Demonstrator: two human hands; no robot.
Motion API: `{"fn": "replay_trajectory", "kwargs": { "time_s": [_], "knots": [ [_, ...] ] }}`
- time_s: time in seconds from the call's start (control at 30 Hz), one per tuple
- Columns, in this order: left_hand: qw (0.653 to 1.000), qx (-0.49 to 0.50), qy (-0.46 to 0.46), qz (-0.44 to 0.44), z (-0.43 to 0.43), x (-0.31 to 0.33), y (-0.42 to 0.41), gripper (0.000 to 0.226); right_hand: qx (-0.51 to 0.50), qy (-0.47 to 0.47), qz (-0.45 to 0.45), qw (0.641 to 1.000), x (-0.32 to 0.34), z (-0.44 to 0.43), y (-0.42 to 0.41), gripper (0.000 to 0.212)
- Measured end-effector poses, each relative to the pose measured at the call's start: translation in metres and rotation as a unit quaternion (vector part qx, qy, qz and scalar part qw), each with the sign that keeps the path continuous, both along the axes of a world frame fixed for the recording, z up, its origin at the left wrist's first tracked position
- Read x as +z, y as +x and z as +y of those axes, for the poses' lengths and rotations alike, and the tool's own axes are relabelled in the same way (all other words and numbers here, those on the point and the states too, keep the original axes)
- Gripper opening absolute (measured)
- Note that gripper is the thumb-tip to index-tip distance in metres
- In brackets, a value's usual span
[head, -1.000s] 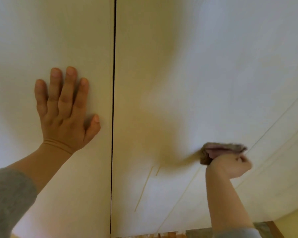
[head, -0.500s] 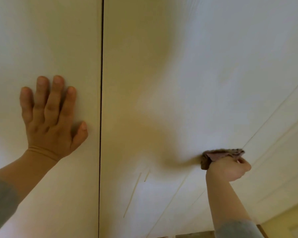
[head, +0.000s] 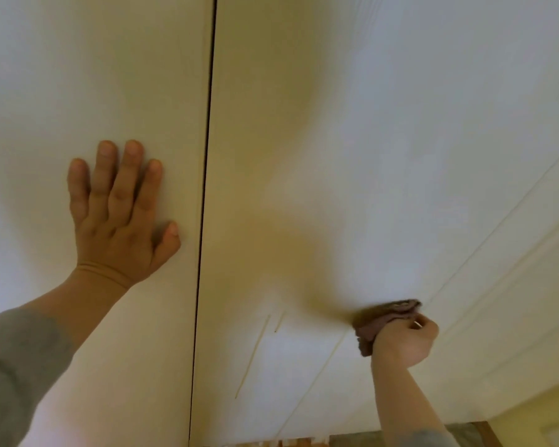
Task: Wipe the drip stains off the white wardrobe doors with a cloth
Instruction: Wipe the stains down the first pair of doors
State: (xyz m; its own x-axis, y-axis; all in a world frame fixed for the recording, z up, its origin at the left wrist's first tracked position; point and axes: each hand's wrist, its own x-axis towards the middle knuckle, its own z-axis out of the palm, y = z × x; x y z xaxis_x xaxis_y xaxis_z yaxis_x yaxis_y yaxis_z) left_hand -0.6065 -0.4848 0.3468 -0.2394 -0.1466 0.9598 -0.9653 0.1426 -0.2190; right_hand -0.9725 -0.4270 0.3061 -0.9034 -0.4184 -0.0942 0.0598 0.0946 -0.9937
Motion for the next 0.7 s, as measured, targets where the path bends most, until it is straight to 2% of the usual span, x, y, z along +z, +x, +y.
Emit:
{"fn": "replay_trajectory", "kwargs": {
  "time_s": [0.13, 0.23, 0.3, 0.37, 0.47, 0.6, 0.7],
  "knots": [
    [0.997, -0.01, 0.072, 0.016, 0.015, -0.001, -0.004, 0.074, 0.061, -0.015, 0.03, 0.998, -0.006, 0.035, 0.024, 0.019],
    [0.988, -0.015, 0.141, 0.067, 0.043, 0.005, -0.021, 0.072, 0.099, -0.051, 0.033, 0.993, 0.013, 0.067, 0.037, 0.017],
    [0.975, -0.027, 0.198, 0.1, 0.067, 0.011, -0.034, 0.069, 0.103, -0.038, 0.054, 0.992, 0.02, 0.085, 0.041, 0.015],
    [0.958, -0.038, 0.256, 0.126, 0.095, 0.018, -0.044, 0.064, 0.099, -0.027, 0.081, 0.991, 0.036, 0.106, 0.041, 0.016],
    [0.927, -0.055, 0.329, 0.169, 0.14, 0.031, -0.052, 0.059, 0.109, -0.035, 0.066, 0.991, 0.072, 0.146, 0.049, 0.013],
    [0.891, -0.084, 0.374, 0.242, 0.206, 0.052, -0.059, 0.052, 0.155, -0.028, 0.077, 0.984, 0.112, 0.202, 0.063, 0.018],
    [0.848, -0.117, 0.418, 0.304, 0.265, 0.063, -0.06, 0.054, 0.198, -0.007, 0.051, 0.979, 0.134, 0.248, 0.072, 0.016]
  ]
}}
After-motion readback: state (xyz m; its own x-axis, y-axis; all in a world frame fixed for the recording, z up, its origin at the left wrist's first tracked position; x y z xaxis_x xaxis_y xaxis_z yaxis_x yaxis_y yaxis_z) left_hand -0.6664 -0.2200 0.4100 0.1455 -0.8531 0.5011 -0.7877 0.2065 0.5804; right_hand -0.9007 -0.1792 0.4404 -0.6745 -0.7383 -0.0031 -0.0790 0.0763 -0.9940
